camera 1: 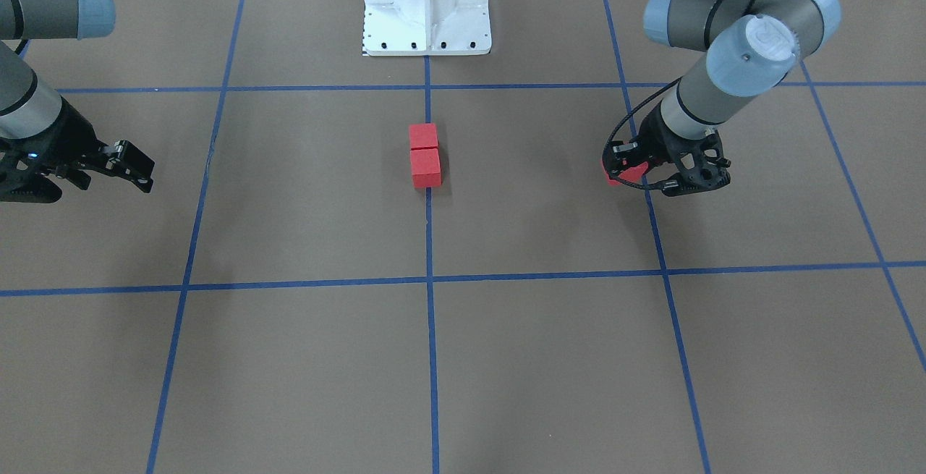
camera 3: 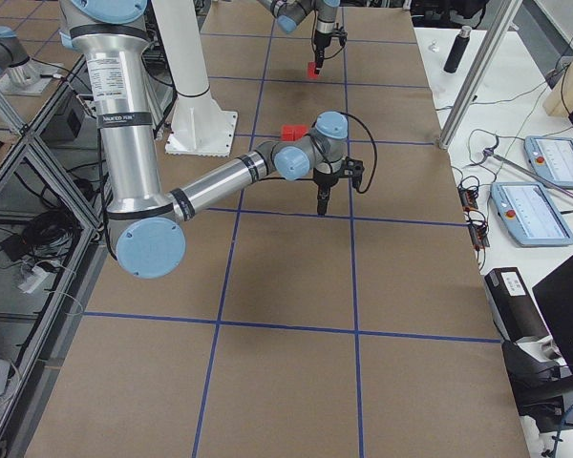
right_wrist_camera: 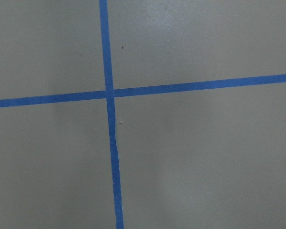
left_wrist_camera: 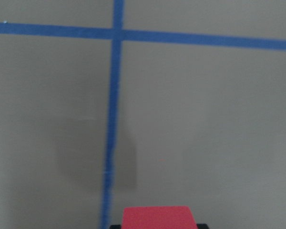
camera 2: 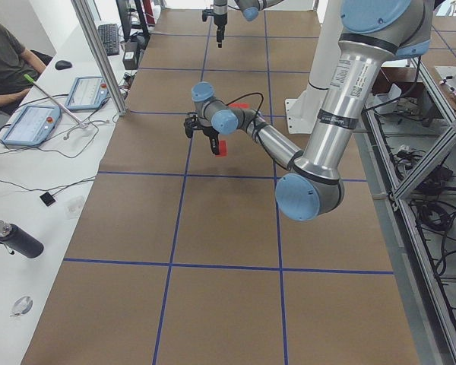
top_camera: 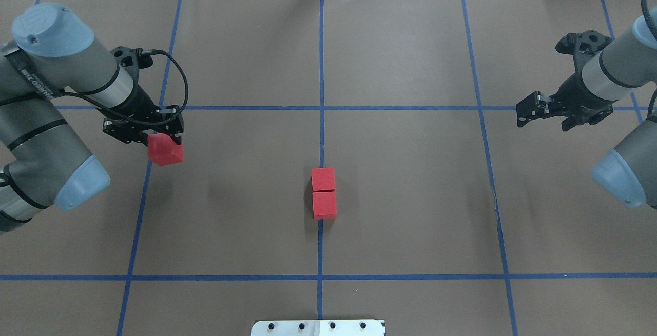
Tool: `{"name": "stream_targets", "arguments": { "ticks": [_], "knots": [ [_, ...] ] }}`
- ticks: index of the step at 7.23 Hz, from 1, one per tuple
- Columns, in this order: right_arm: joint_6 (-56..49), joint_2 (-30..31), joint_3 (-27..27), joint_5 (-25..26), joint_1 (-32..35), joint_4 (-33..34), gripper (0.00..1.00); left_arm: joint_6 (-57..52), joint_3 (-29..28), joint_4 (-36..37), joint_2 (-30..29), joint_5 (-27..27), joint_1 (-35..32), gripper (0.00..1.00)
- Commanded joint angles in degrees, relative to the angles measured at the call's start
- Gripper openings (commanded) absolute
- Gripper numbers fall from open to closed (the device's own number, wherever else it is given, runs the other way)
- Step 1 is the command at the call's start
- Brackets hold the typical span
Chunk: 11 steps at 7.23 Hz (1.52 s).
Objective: Form red blocks into L shape at center
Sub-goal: 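Carry the cube with the left gripper beside the two-cube column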
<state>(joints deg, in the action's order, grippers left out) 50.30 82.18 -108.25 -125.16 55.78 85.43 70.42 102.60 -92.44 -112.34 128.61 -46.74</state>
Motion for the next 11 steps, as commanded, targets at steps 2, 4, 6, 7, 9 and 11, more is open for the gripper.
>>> {"name": "stream_targets", "arguments": {
  "ticks": [2, 4, 6, 7, 9, 11],
  "knots": [
    [0.1, 0.1, -0.2, 0.0, 0.0, 0.0, 1.00, 37.1, -3.0, 2.4, -8.6, -7.9, 6.9, 0.00],
    [0.2, 0.0, -0.1, 0.0, 0.0, 0.0, 1.00, 63.2, -7.1, 3.5, -13.8, -8.0, 7.1, 0.00],
    [0.2, 0.1, -0.1, 0.0, 0.0, 0.0, 1.00, 78.3, -7.3, 3.3, -15.0, -8.3, 10.8, 0.00],
    [0.2, 0.1, 0.0, 0.0, 0.0, 0.0, 1.00, 84.6, -7.4, 3.1, -16.2, -10.4, 13.6, 0.00],
    [1.0, 0.2, -0.3, 0.0, 0.0, 0.0, 1.00, 90.8, -7.3, 3.1, -17.1, -12.3, 15.0, 0.00],
    [1.1, 0.2, -0.2, 0.0, 0.0, 0.0, 1.00, 93.6, -7.8, 2.1, -17.4, -15.0, 16.8, 0.00]
  ]
}}
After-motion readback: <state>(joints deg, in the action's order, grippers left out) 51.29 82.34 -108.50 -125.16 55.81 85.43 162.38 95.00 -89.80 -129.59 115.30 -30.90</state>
